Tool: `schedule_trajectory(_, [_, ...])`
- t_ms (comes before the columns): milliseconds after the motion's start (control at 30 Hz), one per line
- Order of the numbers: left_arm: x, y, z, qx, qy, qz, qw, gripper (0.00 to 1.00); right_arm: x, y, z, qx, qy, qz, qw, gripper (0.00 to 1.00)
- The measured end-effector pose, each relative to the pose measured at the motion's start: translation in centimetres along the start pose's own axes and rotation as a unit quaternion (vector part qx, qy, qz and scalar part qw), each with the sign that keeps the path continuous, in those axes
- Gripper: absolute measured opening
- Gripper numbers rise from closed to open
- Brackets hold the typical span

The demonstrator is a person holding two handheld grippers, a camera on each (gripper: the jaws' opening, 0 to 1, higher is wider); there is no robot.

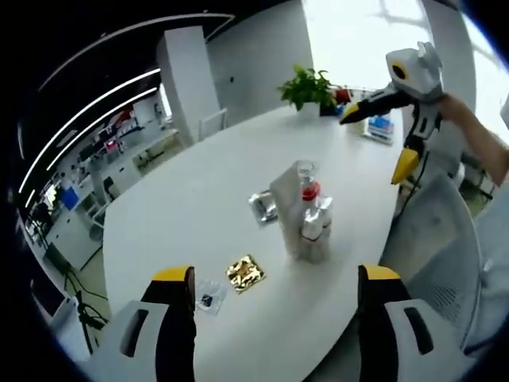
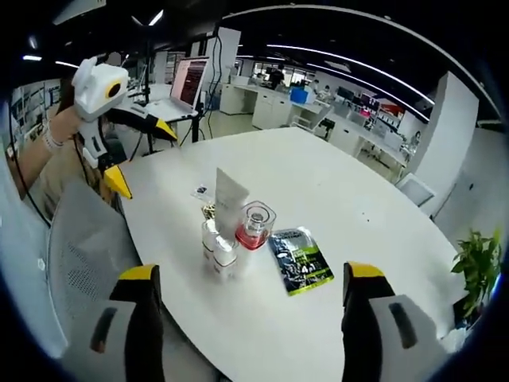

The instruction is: Arrange the skincare products in the storage area until every visible bottle or jar stands upright without overlapping.

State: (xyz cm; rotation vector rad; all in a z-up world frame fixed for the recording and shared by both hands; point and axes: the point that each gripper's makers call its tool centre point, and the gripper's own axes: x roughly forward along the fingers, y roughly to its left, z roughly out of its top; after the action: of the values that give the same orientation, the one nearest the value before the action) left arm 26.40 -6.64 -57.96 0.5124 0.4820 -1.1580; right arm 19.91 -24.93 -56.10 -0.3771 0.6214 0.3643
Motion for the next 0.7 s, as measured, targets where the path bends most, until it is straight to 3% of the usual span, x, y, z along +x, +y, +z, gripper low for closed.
schedule_trajectory(433, [-0.5,-0.1,-0.1,0.006,0.001,0.004,1.0000,0.97,0.0,-0.6,0.9,-0.033,0.009,0.008,0.9994,0.99])
schedule_trajectory(700, [-0.4,0.0,-0.4,0.001,0.006,0.002,1.0000,0.97,0.3,-1.1,1.2,-0.036,0.006,0.008,0.9993,1.00])
